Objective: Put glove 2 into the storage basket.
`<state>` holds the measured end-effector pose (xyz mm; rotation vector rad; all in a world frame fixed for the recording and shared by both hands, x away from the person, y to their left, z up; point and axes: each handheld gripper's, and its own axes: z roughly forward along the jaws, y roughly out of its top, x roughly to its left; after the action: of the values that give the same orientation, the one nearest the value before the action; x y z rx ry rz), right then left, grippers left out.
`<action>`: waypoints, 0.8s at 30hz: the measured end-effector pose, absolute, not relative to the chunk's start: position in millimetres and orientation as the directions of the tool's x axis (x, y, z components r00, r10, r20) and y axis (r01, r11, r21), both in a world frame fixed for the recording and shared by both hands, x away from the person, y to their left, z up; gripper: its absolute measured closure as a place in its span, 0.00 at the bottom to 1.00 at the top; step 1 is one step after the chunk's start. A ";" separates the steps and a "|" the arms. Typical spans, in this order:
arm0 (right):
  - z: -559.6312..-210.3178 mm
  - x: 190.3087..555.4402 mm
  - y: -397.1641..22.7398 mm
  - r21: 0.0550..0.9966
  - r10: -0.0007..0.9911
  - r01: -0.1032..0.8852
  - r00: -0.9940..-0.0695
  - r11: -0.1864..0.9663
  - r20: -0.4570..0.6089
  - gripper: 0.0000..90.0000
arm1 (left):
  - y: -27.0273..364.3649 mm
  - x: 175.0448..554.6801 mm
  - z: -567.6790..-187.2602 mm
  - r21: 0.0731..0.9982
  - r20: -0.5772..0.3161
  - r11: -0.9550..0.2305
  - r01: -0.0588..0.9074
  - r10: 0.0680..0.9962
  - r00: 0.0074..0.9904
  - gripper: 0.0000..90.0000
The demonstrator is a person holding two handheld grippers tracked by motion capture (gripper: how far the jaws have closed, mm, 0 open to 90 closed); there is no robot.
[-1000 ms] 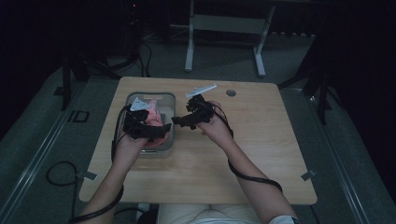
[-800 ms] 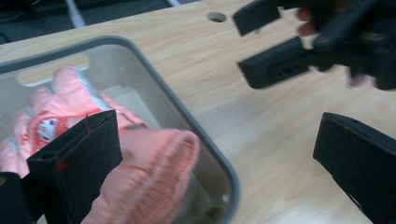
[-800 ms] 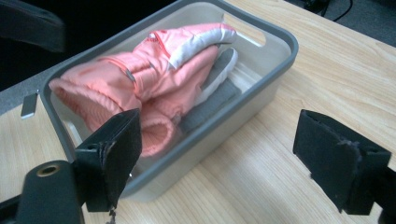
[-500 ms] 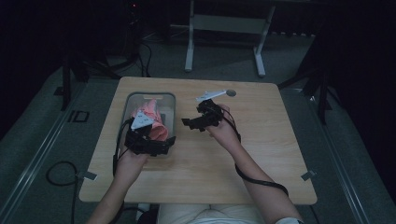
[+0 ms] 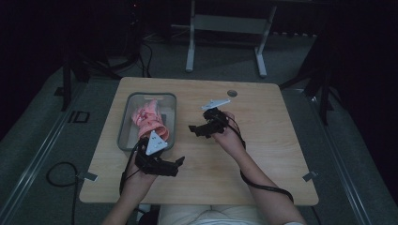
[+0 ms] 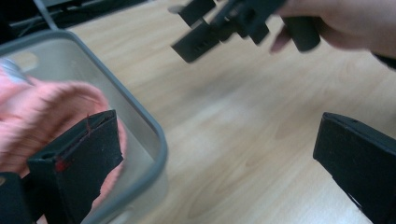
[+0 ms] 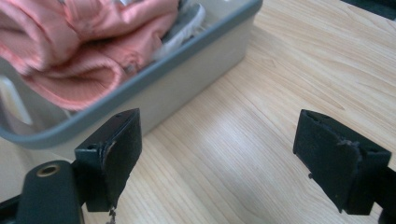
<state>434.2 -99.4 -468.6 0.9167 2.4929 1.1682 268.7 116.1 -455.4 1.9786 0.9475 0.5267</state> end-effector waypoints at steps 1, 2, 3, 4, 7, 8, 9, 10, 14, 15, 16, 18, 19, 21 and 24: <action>-471.1 434.2 -99.8 0.756 0.631 0.439 -0.775 0.485 0.045 0.17 | 115.9 267.4 -458.9 0.846 0.005 -0.340 0.410 0.775 0.632 0.00; -473.3 434.3 -100.4 0.758 0.630 0.442 -0.775 0.480 0.054 0.17 | 115.3 266.0 -462.2 0.850 -0.004 -0.331 0.409 0.773 0.635 0.00; -475.1 434.0 -100.9 0.759 0.629 0.442 -0.775 0.478 0.055 0.17 | 114.0 264.9 -465.6 0.850 -0.011 -0.326 0.415 0.775 0.632 0.00; -477.0 433.5 -101.0 0.759 0.632 0.441 -0.773 0.479 0.051 0.17 | 112.9 264.0 -468.7 0.846 -0.007 -0.332 0.416 0.774 0.633 0.00; -481.1 433.5 -102.0 0.761 0.632 0.440 -0.773 0.476 0.051 0.17 | 109.2 261.0 -479.1 0.848 -0.004 -0.333 0.412 0.774 0.633 0.00; -485.7 433.7 -103.2 0.760 0.635 0.439 -0.771 0.480 0.044 0.17 | 107.6 259.9 -482.5 0.846 0.003 -0.340 0.412 0.773 0.634 0.00; -488.1 433.9 -104.0 0.760 0.636 0.439 -0.770 0.480 0.043 0.17 | 105.8 258.8 -485.8 0.843 0.003 -0.343 0.415 0.773 0.634 0.00; -490.3 434.1 -105.2 0.761 0.639 0.440 -0.768 0.477 0.043 0.17 | 104.2 258.1 -489.2 0.839 -0.001 -0.347 0.419 0.769 0.639 0.00; -499.2 434.9 -109.4 0.761 0.653 0.446 -0.756 0.471 0.038 0.17 | 99.1 256.9 -501.3 0.828 0.008 -0.362 0.428 0.772 0.636 0.00; -501.2 435.1 -110.3 0.761 0.655 0.446 -0.755 0.471 0.038 0.17 | 97.9 256.8 -503.9 0.826 0.000 -0.359 0.435 0.771 0.636 0.00; -503.1 435.0 -111.0 0.761 0.658 0.445 -0.753 0.472 0.032 0.17 | 96.4 256.8 -506.8 0.826 -0.004 -0.358 0.435 0.769 0.640 0.00; -506.6 435.0 -112.4 0.761 0.660 0.445 -0.750 0.472 0.029 0.17 | 93.3 257.1 -512.3 0.818 0.006 -0.373 0.437 0.766 0.643 0.00; -508.3 434.6 -112.9 0.762 0.663 0.444 -0.748 0.472 0.025 0.17 | 92.8 257.1 -514.7 0.819 0.007 -0.375 0.436 0.764 0.645 0.00; -512.2 434.6 -114.0 0.766 0.666 0.440 -0.746 0.470 0.020 0.17 | 91.8 257.6 -519.4 0.818 0.001 -0.371 0.440 0.766 0.643 0.00; -516.4 433.9 -116.2 0.772 0.673 0.439 -0.739 0.461 0.018 0.17 | 91.2 258.3 -526.2 0.818 0.009 -0.372 0.439 0.771 0.637 0.00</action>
<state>433.9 -116.2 -516.4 0.9505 2.4239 1.1541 258.3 91.2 -526.2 2.0191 0.9452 0.5026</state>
